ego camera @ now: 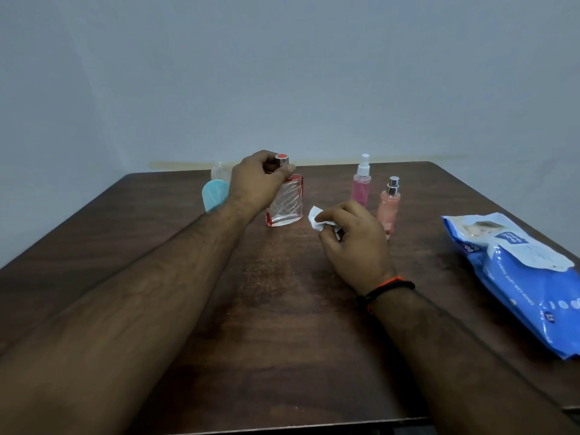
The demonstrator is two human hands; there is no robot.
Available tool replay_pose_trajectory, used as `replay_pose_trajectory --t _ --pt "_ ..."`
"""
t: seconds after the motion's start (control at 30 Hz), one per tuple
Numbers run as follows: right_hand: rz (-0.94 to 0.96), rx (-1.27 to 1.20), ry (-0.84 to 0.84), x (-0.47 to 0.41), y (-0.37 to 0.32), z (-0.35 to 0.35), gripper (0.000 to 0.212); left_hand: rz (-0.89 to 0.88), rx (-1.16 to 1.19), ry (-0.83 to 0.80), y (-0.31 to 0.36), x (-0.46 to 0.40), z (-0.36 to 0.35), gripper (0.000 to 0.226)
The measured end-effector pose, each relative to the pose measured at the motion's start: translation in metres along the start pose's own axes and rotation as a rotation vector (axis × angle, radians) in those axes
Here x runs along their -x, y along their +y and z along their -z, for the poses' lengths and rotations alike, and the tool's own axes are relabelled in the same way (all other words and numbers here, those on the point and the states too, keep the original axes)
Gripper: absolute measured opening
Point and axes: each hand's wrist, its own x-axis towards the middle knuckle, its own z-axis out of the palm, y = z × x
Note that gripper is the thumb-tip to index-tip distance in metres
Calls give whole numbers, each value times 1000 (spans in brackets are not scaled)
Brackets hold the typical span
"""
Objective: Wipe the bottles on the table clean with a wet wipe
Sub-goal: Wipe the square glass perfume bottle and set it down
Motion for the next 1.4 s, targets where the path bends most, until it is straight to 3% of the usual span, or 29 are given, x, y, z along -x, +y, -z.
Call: replay_pose_trajectory --t 0.27,0.57,0.83,1.03,1.13,1.27,1.4 --pt "23 -18 39 -1 -1 1 16 -40 -32 -49 4 9 12 36" --pt "218 -60 180 0 -16 8 21 98 370 -130 -7 45 32 25" --pt "370 8 -11 4 -24 -3 28 161 539 -91 -6 64 28 31" --pt "683 106 -260 11 -41 -11 27 183 557 -50 -8 65 26 27" --pt "590 118 -149 7 -37 -8 26 153 524 -76 -9 63 26 27" --pt "271 114 29 3 -17 -3 29 180 543 -76 -12 63 26 27" --pt "326 89 -28 3 -22 -6 28 173 587 -70 -9 67 26 24"
